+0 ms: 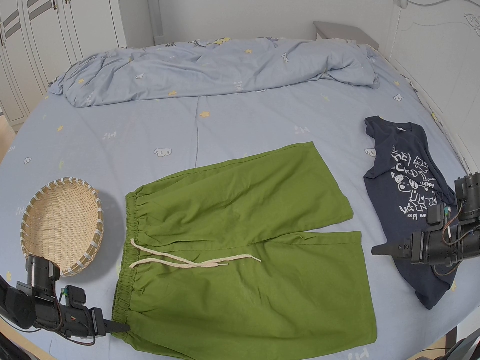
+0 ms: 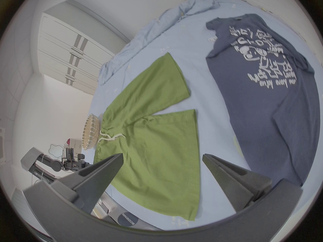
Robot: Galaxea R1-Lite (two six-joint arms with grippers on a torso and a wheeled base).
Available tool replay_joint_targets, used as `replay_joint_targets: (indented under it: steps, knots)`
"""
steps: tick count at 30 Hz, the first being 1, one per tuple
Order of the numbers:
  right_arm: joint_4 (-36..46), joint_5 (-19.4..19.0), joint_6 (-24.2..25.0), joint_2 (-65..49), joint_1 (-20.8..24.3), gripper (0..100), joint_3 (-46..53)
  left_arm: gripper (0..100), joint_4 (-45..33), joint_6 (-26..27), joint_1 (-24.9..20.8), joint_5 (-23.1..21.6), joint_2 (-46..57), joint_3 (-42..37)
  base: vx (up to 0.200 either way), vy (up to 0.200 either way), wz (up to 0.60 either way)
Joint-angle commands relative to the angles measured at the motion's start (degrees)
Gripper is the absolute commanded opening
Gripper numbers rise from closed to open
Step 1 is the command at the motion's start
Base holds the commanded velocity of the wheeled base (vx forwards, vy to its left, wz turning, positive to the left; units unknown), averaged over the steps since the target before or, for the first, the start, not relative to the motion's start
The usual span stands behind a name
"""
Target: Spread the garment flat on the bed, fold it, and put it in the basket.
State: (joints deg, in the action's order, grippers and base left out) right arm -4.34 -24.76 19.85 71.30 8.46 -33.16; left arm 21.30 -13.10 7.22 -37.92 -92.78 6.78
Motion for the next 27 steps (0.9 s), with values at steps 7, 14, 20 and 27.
replay_joint_targets:
  steps: [7, 14, 20, 27]
  knots:
    - [0.0, -10.4, -5.1, 5.8, -2.9, 100, 12.9, 0, 0.1, -0.2, 1.6, -0.3, -1.6, 0.7, 0.0, 0.0, 0.0]
    - [-0.8, -14.6, -12.4, 12.8, -3.6, 100, 18.5, 0, 0.1, -0.2, 1.6, -0.3, -2.6, 1.0, 0.0, 0.0, 0.0]
    - [-2.1, -15.1, -13.8, 17.7, -3.7, 100, 18.7, 0, 0.1, -0.2, 1.6, -0.3, -2.7, 1.1, 0.0, 0.0, 0.0]
    - [-2.9, -17.6, -13.8, 20.7, -2.0, 100, 19.5, 0, 0.1, -0.2, 1.6, -0.3, -2.8, 1.1, 0.0, 0.0, 0.0]
